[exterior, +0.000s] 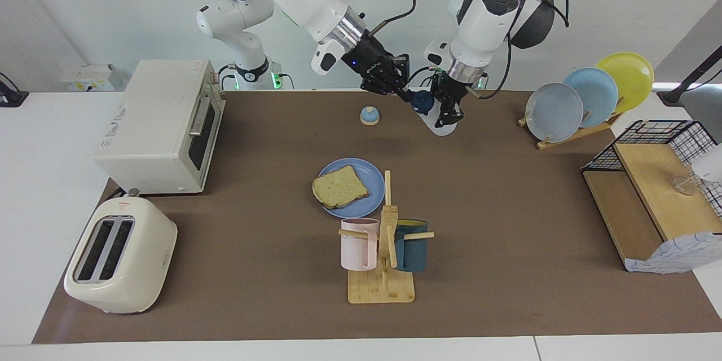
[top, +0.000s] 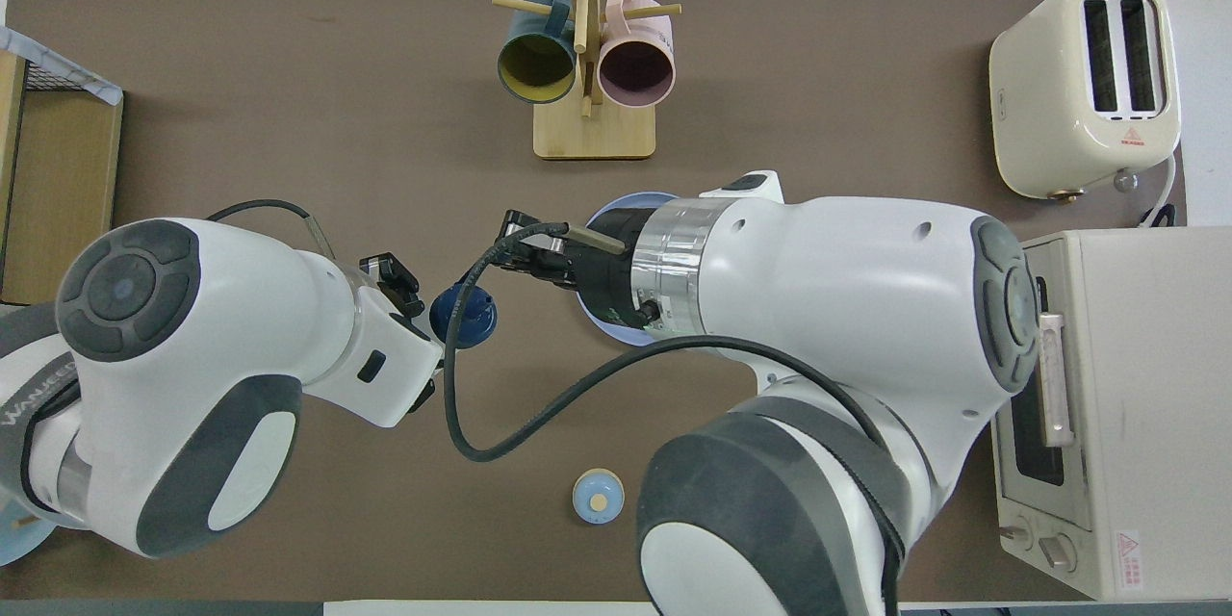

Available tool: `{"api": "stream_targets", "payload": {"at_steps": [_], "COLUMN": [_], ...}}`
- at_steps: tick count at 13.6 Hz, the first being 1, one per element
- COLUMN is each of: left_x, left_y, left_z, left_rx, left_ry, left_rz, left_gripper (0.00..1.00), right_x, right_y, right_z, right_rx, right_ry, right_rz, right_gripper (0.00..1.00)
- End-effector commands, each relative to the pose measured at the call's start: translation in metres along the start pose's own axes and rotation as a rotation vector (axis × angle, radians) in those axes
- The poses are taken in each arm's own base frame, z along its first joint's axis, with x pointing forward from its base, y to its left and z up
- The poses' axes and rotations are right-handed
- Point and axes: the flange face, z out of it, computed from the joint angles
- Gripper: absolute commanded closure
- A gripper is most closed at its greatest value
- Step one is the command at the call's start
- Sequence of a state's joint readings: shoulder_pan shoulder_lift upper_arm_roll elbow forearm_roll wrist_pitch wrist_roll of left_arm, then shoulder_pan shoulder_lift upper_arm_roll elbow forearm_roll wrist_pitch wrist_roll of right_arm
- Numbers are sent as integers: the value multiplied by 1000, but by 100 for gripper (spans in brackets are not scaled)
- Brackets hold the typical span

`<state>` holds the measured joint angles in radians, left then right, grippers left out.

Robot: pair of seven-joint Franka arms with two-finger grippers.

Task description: Put bread on plate and add seasoning

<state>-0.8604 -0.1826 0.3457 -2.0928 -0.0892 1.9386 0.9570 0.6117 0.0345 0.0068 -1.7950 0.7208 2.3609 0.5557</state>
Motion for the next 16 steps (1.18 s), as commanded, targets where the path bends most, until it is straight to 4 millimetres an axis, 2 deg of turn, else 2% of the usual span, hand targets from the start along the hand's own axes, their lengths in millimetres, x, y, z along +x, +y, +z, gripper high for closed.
{"api": "stream_targets", "payload": {"at_steps": [1,2,4,5,6,8,10,12,13,14,16], "left_x": [-4,-4,-4,-3,-1,12,19,36,42,50,86], "left_y": [5,6,6,7,8,12,11,15,10,2,-6], "left_z": [-1,0,0,0,0,2,-3,1,2,3,16], "left_rx": [6,3,3,4,5,27,112,178,198,216,220], "left_ry": [-1,-2,-3,-4,-4,-6,-66,-151,-180,-222,-318], "left_rz": [2,1,-1,3,5,-12,-8,8,7,13,25], "left_gripper": [100,100,100,100,100,100,100,100,100,100,100], "right_x": [-1,3,6,21,26,50,79,104,106,113,122], "right_y": [13,25,38,40,45,68,78,103,111,123,143], "right_z": [-5,-7,-10,-19,-22,-41,-77,-121,-135,-159,-198], "right_rx": [-23,-50,-75,-73,-117,-274,-388,-530,-603,-680,-752], "right_ry": [5,18,28,53,63,62,-37,-85,-109,-135,-167], "right_rz": [15,13,14,7,-48,-146,-200,-233,-268,-271,-228], "right_gripper": [0,0,0,0,0,0,0,0,0,0,0]}}
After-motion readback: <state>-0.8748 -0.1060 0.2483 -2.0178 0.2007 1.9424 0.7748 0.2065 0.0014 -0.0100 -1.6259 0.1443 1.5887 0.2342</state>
